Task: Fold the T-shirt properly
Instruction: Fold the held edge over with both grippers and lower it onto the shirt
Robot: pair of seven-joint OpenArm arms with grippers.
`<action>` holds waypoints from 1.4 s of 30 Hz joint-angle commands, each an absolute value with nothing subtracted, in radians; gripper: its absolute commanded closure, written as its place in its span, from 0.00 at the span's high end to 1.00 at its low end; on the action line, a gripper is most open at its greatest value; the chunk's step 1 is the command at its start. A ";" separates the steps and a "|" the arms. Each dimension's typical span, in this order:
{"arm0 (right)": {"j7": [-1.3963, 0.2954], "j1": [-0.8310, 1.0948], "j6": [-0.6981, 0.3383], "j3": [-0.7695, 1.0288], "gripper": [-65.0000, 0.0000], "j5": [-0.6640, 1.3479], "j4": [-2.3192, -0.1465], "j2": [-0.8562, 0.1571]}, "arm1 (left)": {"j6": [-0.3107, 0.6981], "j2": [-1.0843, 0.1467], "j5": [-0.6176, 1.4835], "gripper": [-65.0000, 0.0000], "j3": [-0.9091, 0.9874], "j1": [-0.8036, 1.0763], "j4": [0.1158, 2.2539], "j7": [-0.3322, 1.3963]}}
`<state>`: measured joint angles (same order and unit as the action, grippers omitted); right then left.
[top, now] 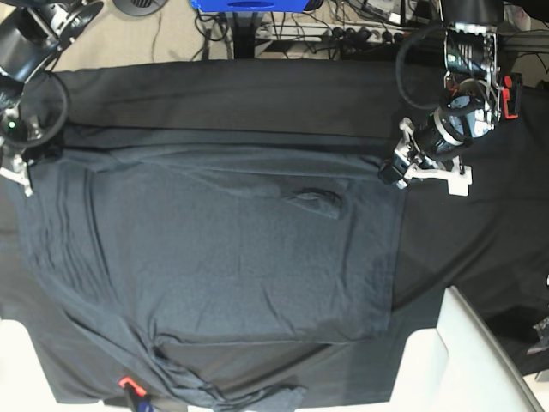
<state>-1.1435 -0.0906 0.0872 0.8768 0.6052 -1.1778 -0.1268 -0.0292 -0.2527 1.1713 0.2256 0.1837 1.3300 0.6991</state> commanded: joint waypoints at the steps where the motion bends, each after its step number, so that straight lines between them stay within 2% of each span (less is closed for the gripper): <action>1: -1.136 -0.108 0.085 0.877 0.01 0.621 -1.196 -0.145 | -0.024 -0.263 1.184 0.00 0.216 0.176 1.334 0.696; 18: -1.133 -0.173 0.085 0.874 0.01 0.618 -1.130 -0.147 | -0.024 -0.263 1.184 0.00 0.205 0.107 1.303 0.696; 21: -1.112 -0.182 0.111 0.874 0.01 0.618 -1.127 -0.147 | -0.024 -0.263 1.184 0.00 0.205 0.094 1.303 0.696; 37: -1.078 -0.225 0.128 0.872 0.01 0.618 -1.027 -0.194 | -0.024 -0.263 1.182 0.00 0.196 0.048 1.228 0.696; 42: -1.076 -0.239 0.128 0.792 0.01 0.621 -1.026 -0.196 | -0.024 -0.265 1.181 0.00 0.203 0.044 1.227 0.696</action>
